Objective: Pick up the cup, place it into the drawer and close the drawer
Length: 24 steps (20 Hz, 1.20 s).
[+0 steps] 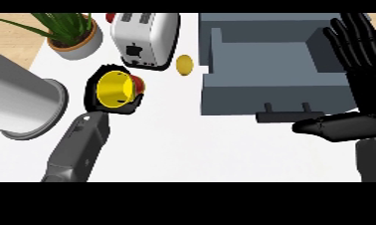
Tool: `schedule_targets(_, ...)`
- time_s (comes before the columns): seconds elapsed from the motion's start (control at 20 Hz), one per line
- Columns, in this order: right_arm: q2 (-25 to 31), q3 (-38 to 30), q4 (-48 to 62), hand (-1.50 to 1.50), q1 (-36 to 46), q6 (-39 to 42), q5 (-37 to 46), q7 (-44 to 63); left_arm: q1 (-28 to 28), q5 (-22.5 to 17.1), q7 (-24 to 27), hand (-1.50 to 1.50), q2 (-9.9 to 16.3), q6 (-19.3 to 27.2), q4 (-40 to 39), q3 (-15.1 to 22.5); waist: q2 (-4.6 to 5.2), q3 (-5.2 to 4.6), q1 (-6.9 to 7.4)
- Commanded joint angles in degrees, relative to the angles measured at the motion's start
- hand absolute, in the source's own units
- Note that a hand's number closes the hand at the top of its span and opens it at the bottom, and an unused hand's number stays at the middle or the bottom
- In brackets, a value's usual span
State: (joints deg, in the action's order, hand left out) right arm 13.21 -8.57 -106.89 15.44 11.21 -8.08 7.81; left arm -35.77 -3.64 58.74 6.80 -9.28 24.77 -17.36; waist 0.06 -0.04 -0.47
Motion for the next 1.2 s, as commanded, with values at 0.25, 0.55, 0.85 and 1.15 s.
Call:
schedule_targets(0.25,-1.43,0.58,0.01,-1.50,-2.25,-1.52,2.36,-1.08,-7.05,0.00,-15.58,1.50,-5.34,3.73,18.19,5.95,-0.68,0.12,1.34)
schedule_targets(0.55,-1.53,-0.14,3.81,-1.50,-4.50,0.53,3.09,-7.92,-12.78,-1.38,-29.43,1.50,-6.61,8.59,26.99,10.52,-0.30,0.09,0.83)
schedule_targets(0.85,-2.04,0.38,2.47,-1.50,-2.10,-1.22,3.04,-4.26,-26.33,-3.83,-35.10,1.50,-6.79,19.98,19.03,16.26,0.15,0.06,-0.97)
schedule_targets(1.15,-0.86,-0.08,2.99,-1.50,-0.16,0.59,1.29,-4.11,-37.31,-8.17,-42.41,1.50,-6.80,28.66,8.36,21.21,0.68,0.11,-3.06)
